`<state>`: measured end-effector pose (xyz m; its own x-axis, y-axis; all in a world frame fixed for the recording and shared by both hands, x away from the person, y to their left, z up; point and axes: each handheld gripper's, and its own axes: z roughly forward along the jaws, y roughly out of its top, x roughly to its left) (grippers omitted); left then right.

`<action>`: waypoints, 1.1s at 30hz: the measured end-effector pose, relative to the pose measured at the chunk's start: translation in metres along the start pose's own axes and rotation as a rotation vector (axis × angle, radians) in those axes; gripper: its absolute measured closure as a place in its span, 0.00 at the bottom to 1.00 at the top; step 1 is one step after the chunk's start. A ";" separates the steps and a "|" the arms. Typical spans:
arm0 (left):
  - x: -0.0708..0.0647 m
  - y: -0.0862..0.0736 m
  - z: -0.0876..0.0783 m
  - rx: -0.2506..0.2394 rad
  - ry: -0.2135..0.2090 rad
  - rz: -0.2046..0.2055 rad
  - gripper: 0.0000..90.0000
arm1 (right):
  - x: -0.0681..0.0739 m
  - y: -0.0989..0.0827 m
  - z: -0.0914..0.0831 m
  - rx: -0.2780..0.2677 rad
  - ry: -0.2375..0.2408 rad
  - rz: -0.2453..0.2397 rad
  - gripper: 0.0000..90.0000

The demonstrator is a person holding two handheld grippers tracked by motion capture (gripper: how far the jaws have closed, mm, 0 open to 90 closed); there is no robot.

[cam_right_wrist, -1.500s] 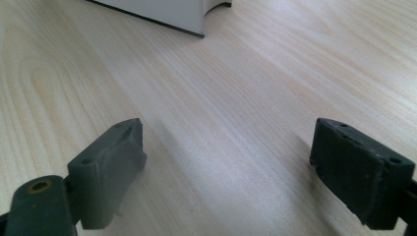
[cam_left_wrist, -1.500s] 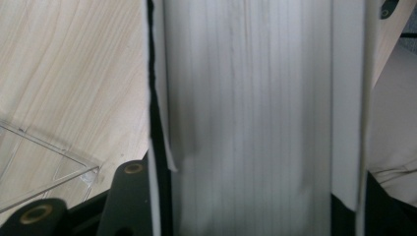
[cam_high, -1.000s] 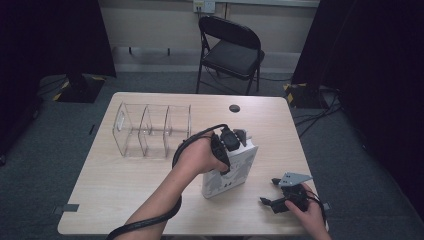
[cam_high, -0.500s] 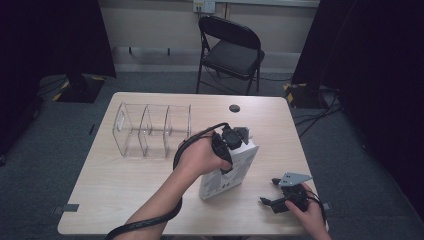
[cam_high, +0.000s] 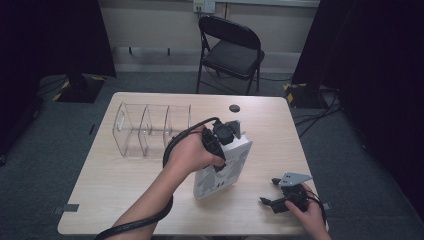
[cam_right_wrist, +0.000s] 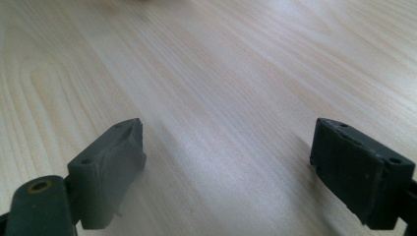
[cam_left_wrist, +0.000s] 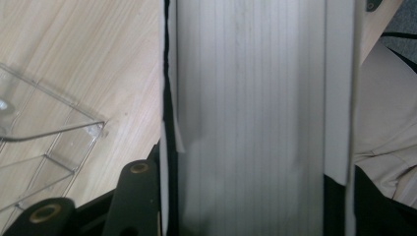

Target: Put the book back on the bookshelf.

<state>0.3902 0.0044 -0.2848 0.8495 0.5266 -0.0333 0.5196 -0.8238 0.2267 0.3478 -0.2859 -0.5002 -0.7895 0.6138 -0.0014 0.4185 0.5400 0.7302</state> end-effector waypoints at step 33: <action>0.021 -0.040 -0.021 0.009 0.019 -0.111 0.59 | 0.000 0.000 0.000 0.000 0.001 0.000 0.14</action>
<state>0.3851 0.0526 -0.2736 0.7848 0.6184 -0.0397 0.6112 -0.7620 0.2141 0.3478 -0.2859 -0.5001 -0.7895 0.6137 -0.0007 0.4191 0.5400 0.7299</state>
